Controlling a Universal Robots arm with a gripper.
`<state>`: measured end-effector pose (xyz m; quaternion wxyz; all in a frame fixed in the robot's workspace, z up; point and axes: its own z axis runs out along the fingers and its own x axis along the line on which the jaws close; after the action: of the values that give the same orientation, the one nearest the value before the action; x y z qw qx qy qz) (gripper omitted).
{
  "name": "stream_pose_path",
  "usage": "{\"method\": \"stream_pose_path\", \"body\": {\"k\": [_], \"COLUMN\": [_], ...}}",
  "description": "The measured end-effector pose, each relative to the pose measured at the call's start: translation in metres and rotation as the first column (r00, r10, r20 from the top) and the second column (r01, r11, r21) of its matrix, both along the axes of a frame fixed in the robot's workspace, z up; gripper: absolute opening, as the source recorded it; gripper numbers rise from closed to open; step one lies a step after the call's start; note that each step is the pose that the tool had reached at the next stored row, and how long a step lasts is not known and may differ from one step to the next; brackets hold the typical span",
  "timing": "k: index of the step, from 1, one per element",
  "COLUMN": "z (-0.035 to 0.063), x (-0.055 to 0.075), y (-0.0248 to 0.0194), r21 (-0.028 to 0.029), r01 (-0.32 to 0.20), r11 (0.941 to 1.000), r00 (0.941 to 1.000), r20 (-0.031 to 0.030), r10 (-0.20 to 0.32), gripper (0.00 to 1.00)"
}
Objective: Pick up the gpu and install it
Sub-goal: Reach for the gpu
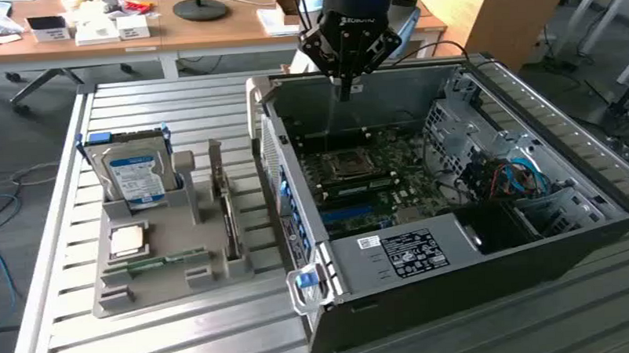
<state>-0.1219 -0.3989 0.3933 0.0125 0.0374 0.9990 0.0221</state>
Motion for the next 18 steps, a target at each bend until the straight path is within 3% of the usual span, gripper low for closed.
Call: {"method": "stream_pose_path", "body": {"k": [18], "z": [0.0], "x": [-0.0068], "y": [0.0], "r21": [0.0], "r01": [0.0], "r11": [1.0], "r00": [1.0], "r20": [0.0], "r10": [0.0], "gripper": [0.11]}}
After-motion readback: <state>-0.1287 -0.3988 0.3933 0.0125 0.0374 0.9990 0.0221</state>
